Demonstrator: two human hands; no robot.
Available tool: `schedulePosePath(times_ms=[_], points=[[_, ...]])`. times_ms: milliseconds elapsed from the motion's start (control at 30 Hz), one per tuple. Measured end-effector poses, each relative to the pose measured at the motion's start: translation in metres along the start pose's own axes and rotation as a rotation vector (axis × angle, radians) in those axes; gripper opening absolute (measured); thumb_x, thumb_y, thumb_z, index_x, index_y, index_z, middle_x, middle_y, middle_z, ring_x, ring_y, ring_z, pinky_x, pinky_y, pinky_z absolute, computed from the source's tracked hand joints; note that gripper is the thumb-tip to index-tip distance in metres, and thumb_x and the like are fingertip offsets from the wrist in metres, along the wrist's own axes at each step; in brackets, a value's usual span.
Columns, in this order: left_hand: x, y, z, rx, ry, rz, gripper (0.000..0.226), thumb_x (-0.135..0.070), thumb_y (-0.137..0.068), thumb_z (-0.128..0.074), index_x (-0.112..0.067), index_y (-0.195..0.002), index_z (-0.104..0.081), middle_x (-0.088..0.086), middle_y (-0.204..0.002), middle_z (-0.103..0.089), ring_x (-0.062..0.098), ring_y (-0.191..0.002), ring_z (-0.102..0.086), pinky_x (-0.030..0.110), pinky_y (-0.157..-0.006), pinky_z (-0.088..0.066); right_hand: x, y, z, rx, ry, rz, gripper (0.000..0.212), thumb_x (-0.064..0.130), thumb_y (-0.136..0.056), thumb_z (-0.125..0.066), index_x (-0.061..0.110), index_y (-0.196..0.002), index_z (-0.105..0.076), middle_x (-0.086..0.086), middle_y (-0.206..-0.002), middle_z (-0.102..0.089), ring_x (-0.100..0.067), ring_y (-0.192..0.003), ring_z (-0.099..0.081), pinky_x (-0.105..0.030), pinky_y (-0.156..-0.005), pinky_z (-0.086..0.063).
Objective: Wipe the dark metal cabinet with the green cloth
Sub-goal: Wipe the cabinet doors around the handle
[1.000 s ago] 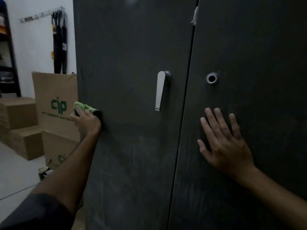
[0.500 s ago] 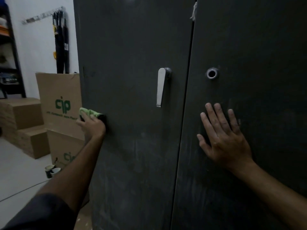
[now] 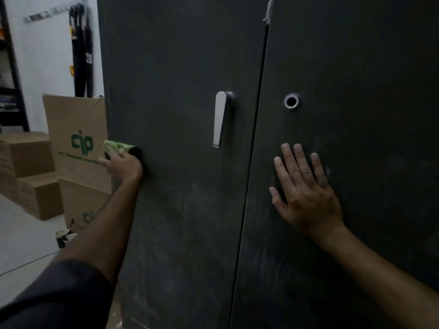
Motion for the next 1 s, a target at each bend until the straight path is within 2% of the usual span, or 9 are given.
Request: schedulePosePath(times_ms=[167, 233, 333, 400, 567, 667, 833, 900, 1000], points=[[0.019, 0.100, -0.012, 0.089, 0.039, -0.526, 0.054, -0.023, -0.104, -0.043, -0.011, -0.155, -0.031, 0.025, -0.144, -0.035, 0.040, -0.121, -0.048, 0.043, -0.098, -0.043, -0.001, 0.001, -0.001, -0.004, 0.001, 0.009, 0.063, 0.039, -0.101, -0.038, 0.002, -0.152, -0.032, -0.021, -0.163, -0.014, -0.034, -0.152, -0.013, -0.054, -0.121, -0.019], [0.061, 0.108, -0.006, 0.123, -0.008, -0.484, 0.053, -0.026, -0.105, -0.041, -0.013, -0.156, -0.032, 0.024, -0.146, -0.033, 0.043, -0.118, -0.049, 0.047, -0.096, -0.044, -0.001, 0.001, -0.001, -0.001, 0.001, 0.007, 0.063, 0.040, -0.101, -0.038, 0.003, -0.152, -0.032, -0.021, -0.163, -0.014, -0.034, -0.152, -0.013, -0.054, -0.121, -0.019], [0.076, 0.043, 0.002, 0.038, -0.030, -0.061, 0.053, -0.028, -0.108, -0.033, -0.011, -0.157, -0.026, 0.028, -0.153, -0.024, 0.047, -0.126, -0.043, 0.046, -0.106, -0.035, 0.000, 0.001, 0.000, 0.000, -0.002, 0.006, 0.063, 0.040, -0.101, -0.038, 0.003, -0.152, -0.032, -0.021, -0.163, -0.015, -0.035, -0.151, -0.014, -0.054, -0.121, -0.019], [0.052, 0.009, 0.003, 0.009, -0.032, 0.071, 0.053, -0.028, -0.107, -0.033, -0.010, -0.156, -0.027, 0.029, -0.156, -0.020, 0.048, -0.130, -0.041, 0.045, -0.109, -0.033, 0.000, 0.001, 0.000, 0.001, -0.006, 0.010, 0.063, 0.040, -0.101, -0.038, 0.003, -0.152, -0.031, -0.022, -0.163, -0.015, -0.035, -0.152, -0.014, -0.055, -0.121, -0.019], [0.012, 0.076, -0.008, 0.053, 0.015, -0.426, 0.055, -0.023, -0.104, -0.044, -0.008, -0.155, -0.031, 0.029, -0.139, -0.036, 0.043, -0.116, -0.047, 0.042, -0.100, -0.040, -0.001, 0.001, 0.000, 0.000, -0.006, 0.009, 0.062, 0.040, -0.102, -0.037, 0.002, -0.151, -0.032, -0.022, -0.162, -0.016, -0.035, -0.151, -0.014, -0.055, -0.120, -0.021], [0.061, 0.111, -0.001, 0.119, -0.033, -0.488, 0.053, -0.021, -0.106, -0.042, -0.009, -0.156, -0.029, 0.029, -0.143, -0.033, 0.046, -0.114, -0.049, 0.048, -0.098, -0.043, -0.001, 0.001, 0.001, -0.010, -0.001, 0.004, 0.062, 0.040, -0.102, -0.038, 0.002, -0.151, -0.033, -0.022, -0.162, -0.018, -0.035, -0.151, -0.015, -0.055, -0.120, -0.022], [0.052, 0.017, 0.006, 0.015, -0.058, 0.128, 0.053, -0.026, -0.107, -0.034, -0.005, -0.155, -0.026, 0.030, -0.157, -0.021, 0.045, -0.136, -0.037, 0.045, -0.112, -0.031, 0.000, 0.001, 0.001, 0.004, 0.011, 0.012, 0.063, 0.041, -0.101, -0.039, 0.003, -0.151, -0.032, -0.022, -0.162, -0.017, -0.035, -0.151, -0.015, -0.055, -0.120, -0.022], [0.012, 0.024, 0.000, 0.003, -0.032, 0.007, 0.055, -0.028, -0.105, -0.035, -0.007, -0.155, -0.027, 0.031, -0.152, -0.025, 0.045, -0.132, -0.041, 0.044, -0.111, -0.033, -0.001, 0.001, 0.000, 0.001, 0.017, 0.007, 0.063, 0.041, -0.101, -0.038, 0.003, -0.151, -0.032, -0.022, -0.162, -0.017, -0.035, -0.151, -0.015, -0.055, -0.120, -0.022], [-0.015, 0.098, -0.011, 0.050, 0.047, -0.464, 0.056, -0.024, -0.103, -0.043, -0.008, -0.155, -0.028, 0.028, -0.139, -0.033, 0.041, -0.117, -0.047, 0.042, -0.102, -0.041, -0.001, 0.002, -0.001, -0.001, 0.004, 0.009, 0.064, 0.041, -0.101, -0.038, 0.003, -0.152, -0.031, -0.022, -0.162, -0.015, -0.035, -0.152, -0.012, -0.055, -0.121, -0.019]])
Point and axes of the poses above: each hand's wrist, its own y-axis away from the middle knuckle, its own z-axis out of the back of the hand, x = y × z, the point moved 5 cm from there along -y, towards the middle knuckle
